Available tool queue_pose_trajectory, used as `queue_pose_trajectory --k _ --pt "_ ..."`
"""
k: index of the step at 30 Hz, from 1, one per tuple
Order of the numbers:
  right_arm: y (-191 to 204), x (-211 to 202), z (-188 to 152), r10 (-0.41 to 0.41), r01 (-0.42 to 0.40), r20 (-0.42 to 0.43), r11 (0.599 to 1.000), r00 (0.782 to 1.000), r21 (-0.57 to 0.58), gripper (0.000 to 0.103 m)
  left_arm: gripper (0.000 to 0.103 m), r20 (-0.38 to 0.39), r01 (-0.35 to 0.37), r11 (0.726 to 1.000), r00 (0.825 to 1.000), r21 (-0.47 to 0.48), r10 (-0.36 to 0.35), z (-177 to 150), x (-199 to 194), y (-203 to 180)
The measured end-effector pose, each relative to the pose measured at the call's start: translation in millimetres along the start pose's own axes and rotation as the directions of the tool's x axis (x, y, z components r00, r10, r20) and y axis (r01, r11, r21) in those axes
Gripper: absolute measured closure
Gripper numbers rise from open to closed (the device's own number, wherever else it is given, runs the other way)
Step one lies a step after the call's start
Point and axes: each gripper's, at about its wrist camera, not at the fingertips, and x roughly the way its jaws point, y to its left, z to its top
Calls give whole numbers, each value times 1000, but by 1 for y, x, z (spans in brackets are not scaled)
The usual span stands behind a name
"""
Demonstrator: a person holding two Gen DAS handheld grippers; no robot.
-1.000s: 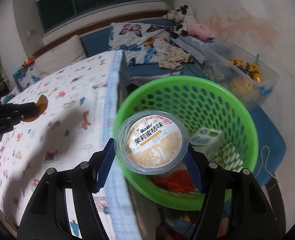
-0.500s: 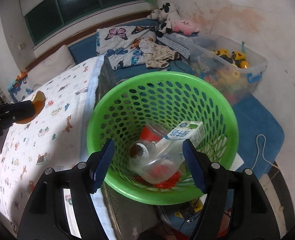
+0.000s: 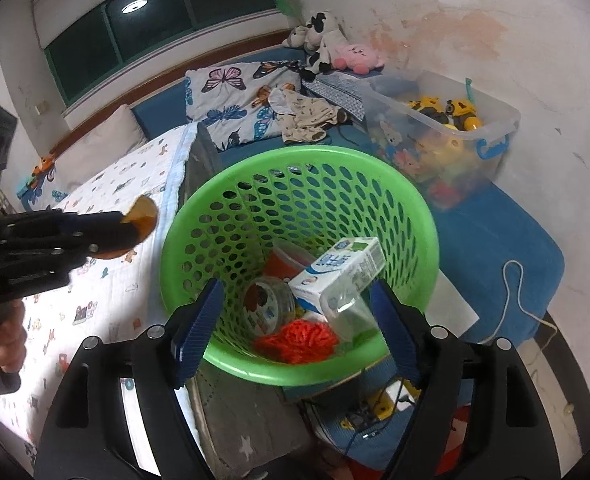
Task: Collect trash
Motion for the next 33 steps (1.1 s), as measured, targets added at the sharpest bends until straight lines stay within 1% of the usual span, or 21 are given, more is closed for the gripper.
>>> queue_pose_trajectory --k 5,8,9,10,11,12,15,17,18,21,33 --pt "-6 0 -7 -7 7 -7 1000 1000 -1 24 72 -11 4 1000 1000 11 -4 4 12 -12" --pt "-9 0 -10 -8 8 -10 1000 1000 3 23 67 -25 6 1000 1000 5 -6 6 19 -15" --pt "-10 -1 -11 -9 9 -10 1000 1000 3 23 62 -26 9 1000 1000 2 -9 7 20 -16" --pt "-10 -1 -12 -10 10 -10 1000 1000 2 23 50 -22 8 1000 1000 -2 -8 7 21 -16" --pt "-10 -2 -12 -11 11 -10 1000 1000 1 23 45 -15 5 1000 1000 -4 -5 8 21 -17" --pt "-11 -2 -13 -13 13 -9 1000 1000 0 23 43 0 1 1000 1000 -5 -1 8 19 -18" --pt "-12 -4 -14 -15 15 -7 1000 1000 1 23 31 10 6 1000 1000 -10 -6 10 18 -21" --pt "-13 -5 -16 -14 14 -5 1000 1000 5 22 28 22 9 1000 1000 -10 -9 10 16 -21" --pt "-12 -6 -16 -14 14 -5 1000 1000 5 22 23 24 10 1000 1000 -12 -10 10 15 -21" --pt "-10 -8 -18 -10 10 -3 1000 1000 3 22 18 48 5 1000 999 -19 -4 8 9 -18" --pt "17 -19 -20 6 -5 20 999 1000 -41 19 10 122 -55 996 990 -76 64 -11 -25 6"
